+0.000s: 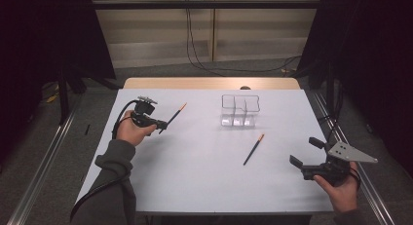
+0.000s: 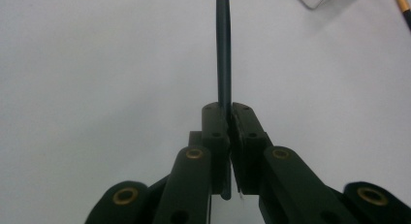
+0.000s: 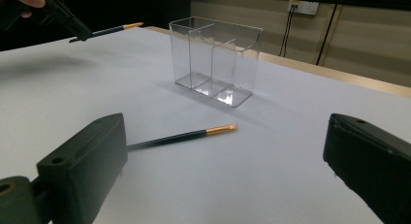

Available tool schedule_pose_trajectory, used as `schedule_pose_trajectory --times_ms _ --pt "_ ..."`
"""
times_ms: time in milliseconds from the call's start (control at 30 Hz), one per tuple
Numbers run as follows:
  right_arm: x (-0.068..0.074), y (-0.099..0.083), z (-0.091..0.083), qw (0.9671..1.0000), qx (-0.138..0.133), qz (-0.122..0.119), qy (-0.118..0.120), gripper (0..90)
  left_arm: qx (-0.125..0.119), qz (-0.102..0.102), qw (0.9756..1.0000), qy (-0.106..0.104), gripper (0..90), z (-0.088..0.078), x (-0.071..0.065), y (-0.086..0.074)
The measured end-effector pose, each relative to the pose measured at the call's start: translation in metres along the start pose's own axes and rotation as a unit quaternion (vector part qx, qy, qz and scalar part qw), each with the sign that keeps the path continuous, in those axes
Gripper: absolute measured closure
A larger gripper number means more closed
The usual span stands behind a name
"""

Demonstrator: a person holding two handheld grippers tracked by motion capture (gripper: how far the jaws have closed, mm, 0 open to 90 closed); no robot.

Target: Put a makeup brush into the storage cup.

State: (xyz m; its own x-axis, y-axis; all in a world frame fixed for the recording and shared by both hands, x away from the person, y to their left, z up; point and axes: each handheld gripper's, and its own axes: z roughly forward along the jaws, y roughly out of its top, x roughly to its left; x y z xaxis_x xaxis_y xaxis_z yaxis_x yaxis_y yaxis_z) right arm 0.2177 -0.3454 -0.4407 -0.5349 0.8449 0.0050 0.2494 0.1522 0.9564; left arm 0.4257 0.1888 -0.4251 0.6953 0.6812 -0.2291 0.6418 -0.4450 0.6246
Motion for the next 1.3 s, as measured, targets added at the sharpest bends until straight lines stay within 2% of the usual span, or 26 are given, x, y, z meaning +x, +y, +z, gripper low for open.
schedule_pose_trajectory --times_ms 300,533,667,700,933,1067,1167,1300 --pt "0.001 0.0 0.001 1.0 0.001 -0.002 0.002 1.6 -0.062 -0.001 0.998 -0.01 85.5 -0.001 -0.01 -0.006" --pt "0.001 0.0 0.0 1.0 0.001 -0.001 0.0 1.6 -0.113 -0.009 0.9934 -0.016 85.5 0.002 -0.017 -0.011" --pt "0.0 0.0 0.0 1.0 0.001 0.0 0.0 1.6 -0.137 -0.012 0.9903 -0.016 85.5 0.002 -0.02 -0.013" --pt "0.0 0.0 0.0 1.0 0.001 0.0 0.0 1.6 -0.143 -0.012 0.9894 -0.022 85.5 0.003 -0.02 -0.014" --pt "0.0 0.0 -0.001 1.0 0.001 -0.002 0.0 1.6 -0.18 -0.016 0.9835 -0.013 85.5 0.004 -0.025 -0.021" --pt "0.0 0.0 0.0 1.0 0.001 -0.004 0.001 1.6 -0.206 -0.017 0.9783 -0.006 85.4 0.004 -0.029 -0.023" --pt "0.0 0.0 0.0 1.0 0.001 -0.003 0.002 1.6 -0.229 -0.022 0.9732 -0.011 85.4 0.004 -0.031 -0.024" --pt "0.0 0.0 0.0 1.0 0.002 -0.005 0.001 1.5 -0.236 -0.015 0.9716 0.0 85.4 0.005 -0.035 -0.027"
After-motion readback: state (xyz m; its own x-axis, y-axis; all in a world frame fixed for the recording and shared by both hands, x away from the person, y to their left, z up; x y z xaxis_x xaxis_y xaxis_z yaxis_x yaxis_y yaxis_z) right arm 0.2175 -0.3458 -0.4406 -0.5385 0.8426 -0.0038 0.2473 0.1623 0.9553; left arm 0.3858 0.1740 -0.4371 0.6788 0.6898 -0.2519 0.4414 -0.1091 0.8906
